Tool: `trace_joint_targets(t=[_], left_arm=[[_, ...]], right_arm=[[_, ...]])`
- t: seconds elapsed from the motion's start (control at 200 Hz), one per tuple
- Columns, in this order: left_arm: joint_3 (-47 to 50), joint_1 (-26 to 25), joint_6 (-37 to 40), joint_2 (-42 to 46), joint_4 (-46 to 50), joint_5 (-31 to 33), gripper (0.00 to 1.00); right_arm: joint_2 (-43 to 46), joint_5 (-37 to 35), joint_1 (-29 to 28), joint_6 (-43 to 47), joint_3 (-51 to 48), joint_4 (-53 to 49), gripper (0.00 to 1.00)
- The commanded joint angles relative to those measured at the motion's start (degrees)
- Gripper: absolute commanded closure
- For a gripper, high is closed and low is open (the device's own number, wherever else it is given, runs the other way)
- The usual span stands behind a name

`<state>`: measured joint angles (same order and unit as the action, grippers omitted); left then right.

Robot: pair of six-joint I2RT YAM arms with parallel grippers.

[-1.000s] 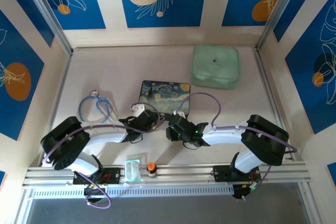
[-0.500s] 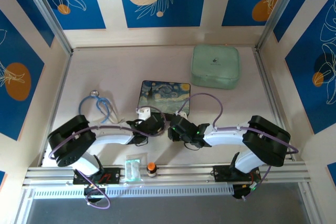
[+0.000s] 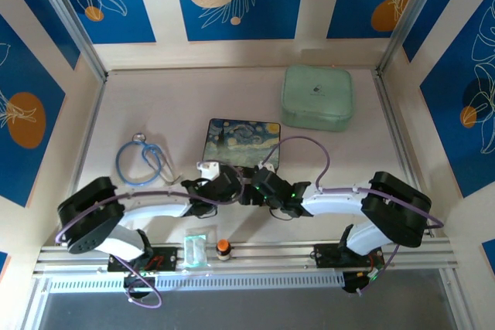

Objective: Unlock the padlock with the key

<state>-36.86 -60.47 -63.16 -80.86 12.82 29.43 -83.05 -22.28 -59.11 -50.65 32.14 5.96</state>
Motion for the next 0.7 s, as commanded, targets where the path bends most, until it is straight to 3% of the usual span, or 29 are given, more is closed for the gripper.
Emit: trace_joint_targets(t=[0.0, 0.07, 0.14, 0.355, 0.695], left_arm=[[1.89, 0.80, -0.06, 5.93, 3.36, 3.18, 0.38], [2.44, 1.73, 1.19, 9.47, 3.90, 2.86, 0.27], [2.42, 2.35, 2.03, 12.17, 5.14, 3.07, 0.22], [3.23, 3.41, 2.95, 17.46, 7.71, 4.32, 0.22], [4.23, 4.11, 2.45, 15.41, 5.49, 2.68, 0.23]], right_arm=[[-1.03, 1.37, -0.01, 3.19, 2.02, -0.59, 0.23], [-2.95, 1.29, 0.04, 4.25, 4.16, -1.74, 0.29], [-4.49, -0.32, -0.34, 3.75, 6.17, -3.41, 0.35], [-7.89, -2.44, -1.63, 3.24, 9.43, -4.61, 0.38], [-11.74, -5.93, -2.84, 1.46, 12.08, -9.29, 0.46]])
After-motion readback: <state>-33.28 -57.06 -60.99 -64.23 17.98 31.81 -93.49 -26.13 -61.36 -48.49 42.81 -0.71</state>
